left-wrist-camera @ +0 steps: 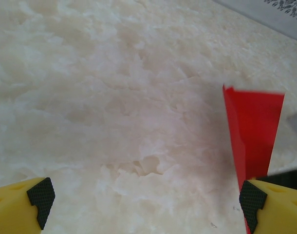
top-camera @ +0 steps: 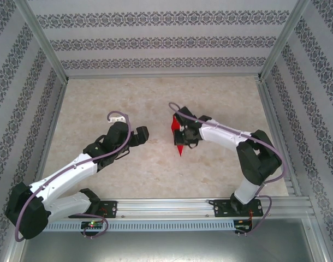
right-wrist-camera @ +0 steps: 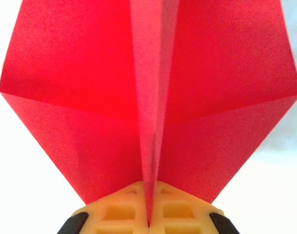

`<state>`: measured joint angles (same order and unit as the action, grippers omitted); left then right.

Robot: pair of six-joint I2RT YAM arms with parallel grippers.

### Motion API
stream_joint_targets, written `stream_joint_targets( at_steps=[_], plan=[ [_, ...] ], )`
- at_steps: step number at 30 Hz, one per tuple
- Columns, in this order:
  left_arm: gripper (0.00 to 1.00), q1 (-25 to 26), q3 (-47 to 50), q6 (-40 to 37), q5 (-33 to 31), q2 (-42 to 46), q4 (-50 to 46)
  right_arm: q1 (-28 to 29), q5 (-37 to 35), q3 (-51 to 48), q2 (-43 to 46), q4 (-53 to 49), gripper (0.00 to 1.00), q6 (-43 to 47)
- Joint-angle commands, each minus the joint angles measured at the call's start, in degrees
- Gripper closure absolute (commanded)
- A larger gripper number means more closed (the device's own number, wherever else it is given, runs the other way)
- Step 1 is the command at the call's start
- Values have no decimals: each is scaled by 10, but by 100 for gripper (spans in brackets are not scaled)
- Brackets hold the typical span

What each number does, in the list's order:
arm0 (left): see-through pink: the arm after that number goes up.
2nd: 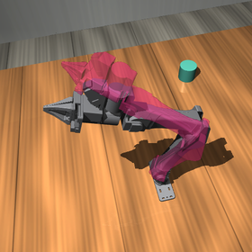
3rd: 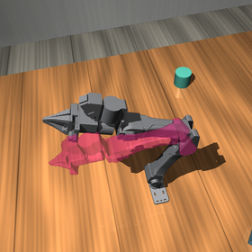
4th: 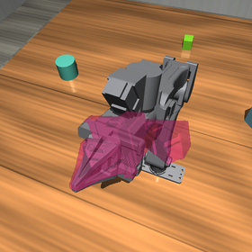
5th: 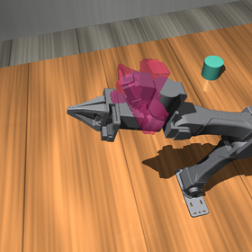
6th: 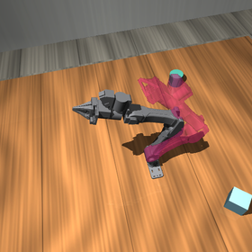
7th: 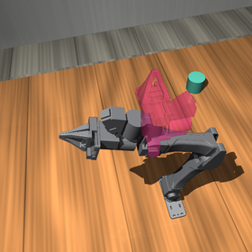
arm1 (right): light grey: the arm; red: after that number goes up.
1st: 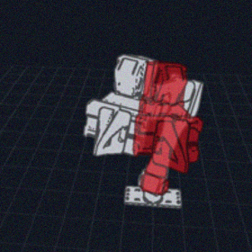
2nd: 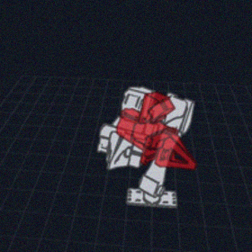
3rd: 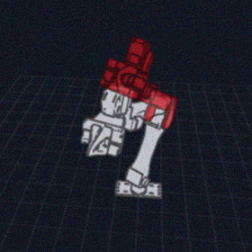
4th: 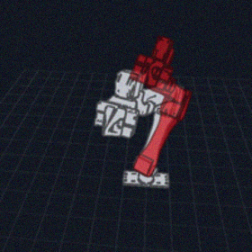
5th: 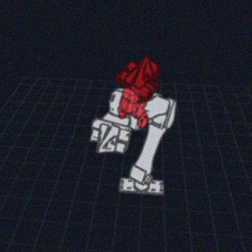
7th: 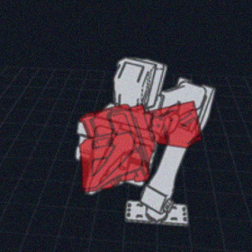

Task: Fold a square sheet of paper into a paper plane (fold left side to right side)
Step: Pick up the paper plane at the center of the table, then place the paper plane at the center of the table.

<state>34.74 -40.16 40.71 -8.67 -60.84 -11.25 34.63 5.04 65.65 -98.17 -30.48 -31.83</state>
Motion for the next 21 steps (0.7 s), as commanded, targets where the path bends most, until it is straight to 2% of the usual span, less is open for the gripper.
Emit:
stream_joint_targets(
  at_steps=[1,10,21],
  plan=[
    [0,-7,-18,-42,16,10,-25,-31,-39,68,-38,-51,99,44],
    [0,-7,-26,-58,35,7,-48,-79,-59,241,-181,-133,99,85],
    [0,-7,-25,-57,48,-7,-52,-89,-52,283,-254,-155,95,95]
  ],
)
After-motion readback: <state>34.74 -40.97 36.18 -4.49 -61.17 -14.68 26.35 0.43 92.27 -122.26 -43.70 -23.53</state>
